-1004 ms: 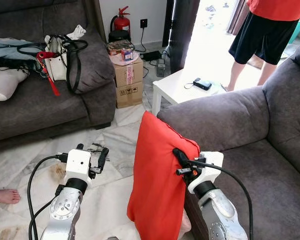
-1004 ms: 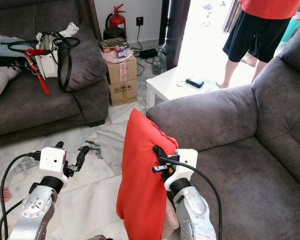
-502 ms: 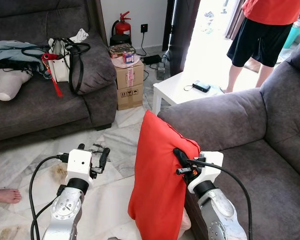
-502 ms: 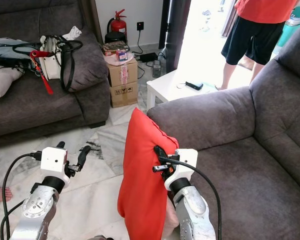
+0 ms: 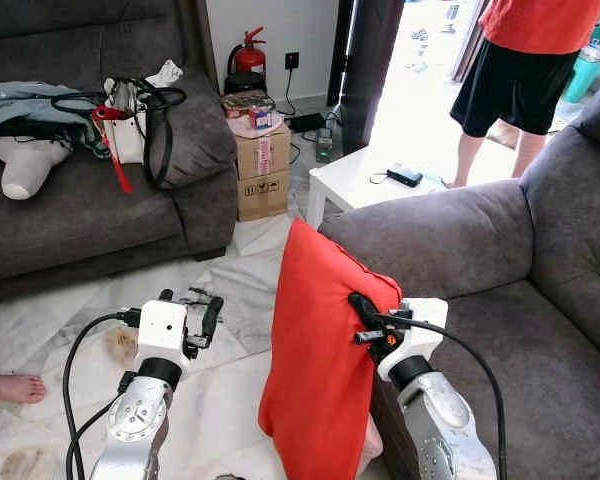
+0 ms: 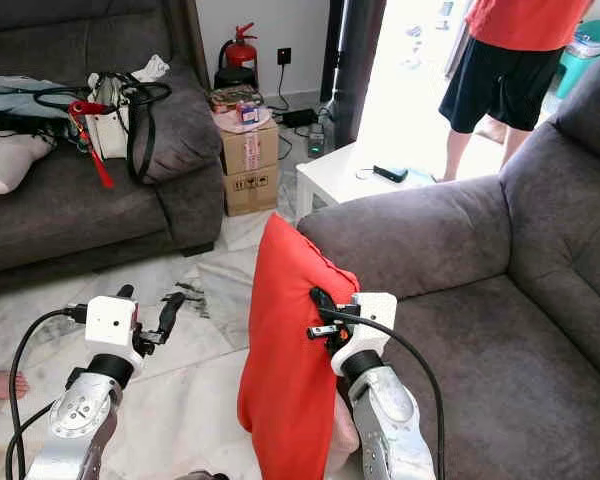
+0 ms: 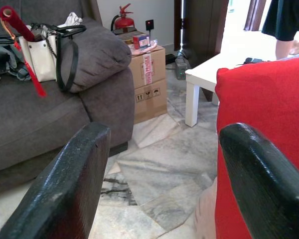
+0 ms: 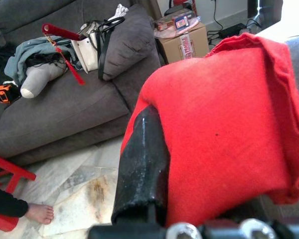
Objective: Move the pillow to the sofa from floor
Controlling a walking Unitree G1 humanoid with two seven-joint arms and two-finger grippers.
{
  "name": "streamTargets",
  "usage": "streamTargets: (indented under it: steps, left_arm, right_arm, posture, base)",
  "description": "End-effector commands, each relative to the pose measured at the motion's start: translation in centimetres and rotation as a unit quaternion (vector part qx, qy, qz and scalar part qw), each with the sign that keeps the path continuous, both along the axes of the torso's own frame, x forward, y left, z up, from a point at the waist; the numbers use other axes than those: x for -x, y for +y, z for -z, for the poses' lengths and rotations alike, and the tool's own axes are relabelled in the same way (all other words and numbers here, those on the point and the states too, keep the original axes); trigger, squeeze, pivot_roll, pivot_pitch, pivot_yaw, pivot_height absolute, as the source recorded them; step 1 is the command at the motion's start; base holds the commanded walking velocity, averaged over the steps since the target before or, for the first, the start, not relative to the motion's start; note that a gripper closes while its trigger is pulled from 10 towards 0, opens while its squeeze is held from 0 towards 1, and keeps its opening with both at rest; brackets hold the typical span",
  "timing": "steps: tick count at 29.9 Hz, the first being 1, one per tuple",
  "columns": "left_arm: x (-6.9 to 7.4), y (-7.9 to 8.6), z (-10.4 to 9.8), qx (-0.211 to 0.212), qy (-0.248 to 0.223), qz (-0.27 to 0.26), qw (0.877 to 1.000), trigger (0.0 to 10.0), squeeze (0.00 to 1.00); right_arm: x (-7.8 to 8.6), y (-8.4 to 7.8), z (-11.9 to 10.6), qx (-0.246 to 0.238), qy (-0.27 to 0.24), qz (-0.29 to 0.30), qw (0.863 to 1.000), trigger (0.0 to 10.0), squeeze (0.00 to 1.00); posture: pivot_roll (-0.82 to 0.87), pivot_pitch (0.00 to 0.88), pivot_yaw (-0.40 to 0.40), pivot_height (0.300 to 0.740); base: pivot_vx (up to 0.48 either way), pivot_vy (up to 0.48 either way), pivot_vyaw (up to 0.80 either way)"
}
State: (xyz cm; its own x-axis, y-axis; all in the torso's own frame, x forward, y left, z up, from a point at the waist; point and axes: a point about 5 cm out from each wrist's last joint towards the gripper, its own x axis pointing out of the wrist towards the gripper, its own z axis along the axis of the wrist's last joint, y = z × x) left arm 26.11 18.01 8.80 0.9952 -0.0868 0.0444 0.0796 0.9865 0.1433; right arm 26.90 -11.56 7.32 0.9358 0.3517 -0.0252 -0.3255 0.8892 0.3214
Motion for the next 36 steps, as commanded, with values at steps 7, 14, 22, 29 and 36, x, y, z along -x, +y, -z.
streamTargets:
  steps: [7, 14, 22, 29, 36]
  left_arm:
    - [0.06, -0.27, 0.33, 0.008, 0.004, 0.005, 1.000, 10.0, 0.00]
    - [0.08, -0.39, 0.31, 0.007, 0.002, 0.011, 1.000, 10.0, 0.00]
    - [0.20, -0.51, 0.39, 0.007, 0.002, 0.014, 1.000, 10.0, 0.00]
    - [0.29, -0.75, 0.51, 0.011, 0.002, 0.017, 1.000, 10.0, 0.00]
    - [0.16, -0.79, 0.45, 0.010, -0.001, 0.021, 1.000, 10.0, 0.00]
  right_arm:
    - [-1.13, 0.02, -2.64, -0.001, -0.069, 0.004, 0.998, 10.0, 0.00]
    - [-1.20, 0.13, -2.60, -0.001, -0.069, 0.001, 0.998, 10.0, 0.00]
    - [-1.09, 0.11, -2.51, 0.000, -0.068, -0.001, 0.998, 10.0, 0.00]
    - [-1.08, 0.04, -2.42, 0.002, -0.067, -0.003, 0.998, 10.0, 0.00]
    - [-1.11, 0.11, -2.38, 0.002, -0.067, -0.005, 0.998, 10.0, 0.00]
  posture:
    - [0.04, 0.046, -0.080, 0.740]
    - [0.04, 0.038, -0.082, 0.740]
    - [0.04, 0.028, -0.083, 0.740]
    - [0.04, 0.016, -0.086, 0.740]
    - [0.04, 0.004, -0.085, 0.740]
  base:
    - [0.000, 0.000, 0.00]
    - [0.000, 0.000, 0.00]
    - [-0.211, 0.000, 0.00]
    - [-0.283, 0.000, 0.00]
    - [-0.297, 0.000, 0.00]
